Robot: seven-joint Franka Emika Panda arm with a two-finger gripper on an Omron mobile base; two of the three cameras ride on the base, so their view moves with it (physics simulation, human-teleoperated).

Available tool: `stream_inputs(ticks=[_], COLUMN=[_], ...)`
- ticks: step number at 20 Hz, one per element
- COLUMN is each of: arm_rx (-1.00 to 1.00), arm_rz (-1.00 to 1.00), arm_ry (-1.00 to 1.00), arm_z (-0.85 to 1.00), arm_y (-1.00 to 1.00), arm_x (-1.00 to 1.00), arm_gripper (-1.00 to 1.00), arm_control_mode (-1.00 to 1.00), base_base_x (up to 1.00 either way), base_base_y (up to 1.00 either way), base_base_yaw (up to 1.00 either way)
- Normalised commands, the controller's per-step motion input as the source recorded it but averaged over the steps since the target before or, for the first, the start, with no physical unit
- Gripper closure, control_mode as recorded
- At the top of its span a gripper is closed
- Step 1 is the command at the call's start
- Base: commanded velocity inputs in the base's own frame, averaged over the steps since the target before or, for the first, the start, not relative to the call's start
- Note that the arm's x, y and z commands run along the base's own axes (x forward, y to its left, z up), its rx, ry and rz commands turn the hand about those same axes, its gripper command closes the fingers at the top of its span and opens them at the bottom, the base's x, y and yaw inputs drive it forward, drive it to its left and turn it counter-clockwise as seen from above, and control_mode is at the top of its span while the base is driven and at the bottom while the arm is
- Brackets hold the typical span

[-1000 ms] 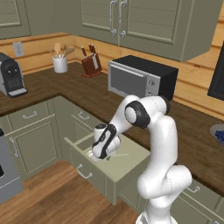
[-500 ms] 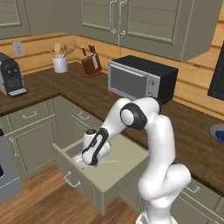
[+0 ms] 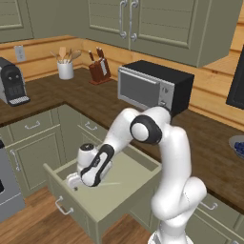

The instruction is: Take a straw from the drawer in front and place it inside the glass cup on the dining counter.

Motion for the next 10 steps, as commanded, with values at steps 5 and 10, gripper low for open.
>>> stream_inputs(ticks=[5,10], arm_rx=[-0.09,-0.07], arm_rz=[0.00,0.08], arm_ry=[-0.14,-0.07], arm_z=[0.28,-0.03], arm_y=[-0.41,-0.27], arm_x=[0.30,0.34], arm_gripper=[-1.00,-1.00], arm_control_mode=[-1.00,-1.00], base_base_x=[0.00,0.00], base_base_y=[0.00,0.00], base_base_yaw=[0.00,0.00])
